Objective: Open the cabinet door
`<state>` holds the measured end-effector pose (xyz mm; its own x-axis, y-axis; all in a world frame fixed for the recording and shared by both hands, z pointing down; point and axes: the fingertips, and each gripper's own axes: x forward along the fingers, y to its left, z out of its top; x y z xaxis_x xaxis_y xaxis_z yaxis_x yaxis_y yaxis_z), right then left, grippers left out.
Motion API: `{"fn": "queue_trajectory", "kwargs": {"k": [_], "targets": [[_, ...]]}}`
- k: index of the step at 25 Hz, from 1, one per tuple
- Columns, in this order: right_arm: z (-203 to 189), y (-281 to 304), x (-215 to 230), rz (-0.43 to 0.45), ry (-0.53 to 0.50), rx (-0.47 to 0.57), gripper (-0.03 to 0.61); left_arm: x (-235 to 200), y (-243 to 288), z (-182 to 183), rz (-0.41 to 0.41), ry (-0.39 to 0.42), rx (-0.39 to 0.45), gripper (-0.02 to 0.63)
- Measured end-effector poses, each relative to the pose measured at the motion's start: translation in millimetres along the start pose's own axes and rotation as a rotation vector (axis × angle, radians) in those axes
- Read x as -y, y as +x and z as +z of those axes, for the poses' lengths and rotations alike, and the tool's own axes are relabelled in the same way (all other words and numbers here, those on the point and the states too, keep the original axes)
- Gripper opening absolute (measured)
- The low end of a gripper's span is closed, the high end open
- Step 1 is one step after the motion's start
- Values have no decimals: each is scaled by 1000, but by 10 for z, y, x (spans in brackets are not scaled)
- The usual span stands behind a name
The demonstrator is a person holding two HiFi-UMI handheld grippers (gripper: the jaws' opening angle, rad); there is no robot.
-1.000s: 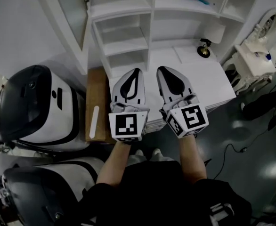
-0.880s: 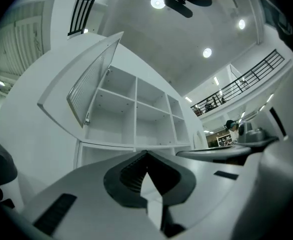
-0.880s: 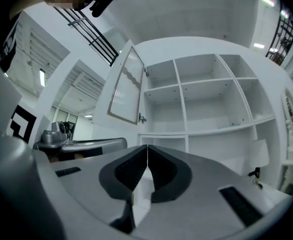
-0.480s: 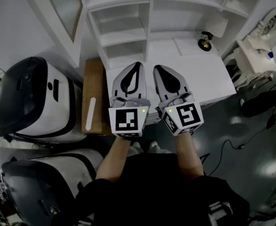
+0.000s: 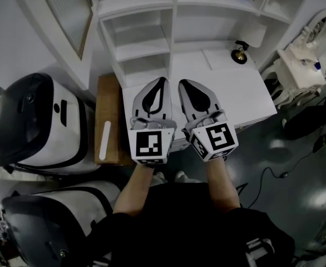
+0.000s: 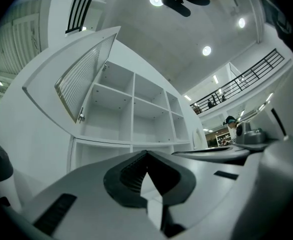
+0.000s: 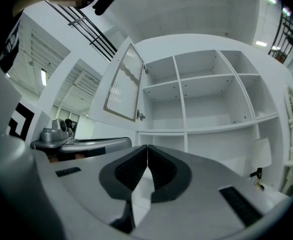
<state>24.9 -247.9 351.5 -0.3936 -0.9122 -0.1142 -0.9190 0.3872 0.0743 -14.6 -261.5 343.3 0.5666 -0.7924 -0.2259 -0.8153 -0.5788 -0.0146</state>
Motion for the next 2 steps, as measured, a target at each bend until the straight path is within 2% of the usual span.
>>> {"fn": "queue_trajectory", "kwargs": {"k": [2], "targets": [[13, 30, 17, 4, -4, 4, 21, 9, 30, 2, -9, 9, -5, 11]]}}
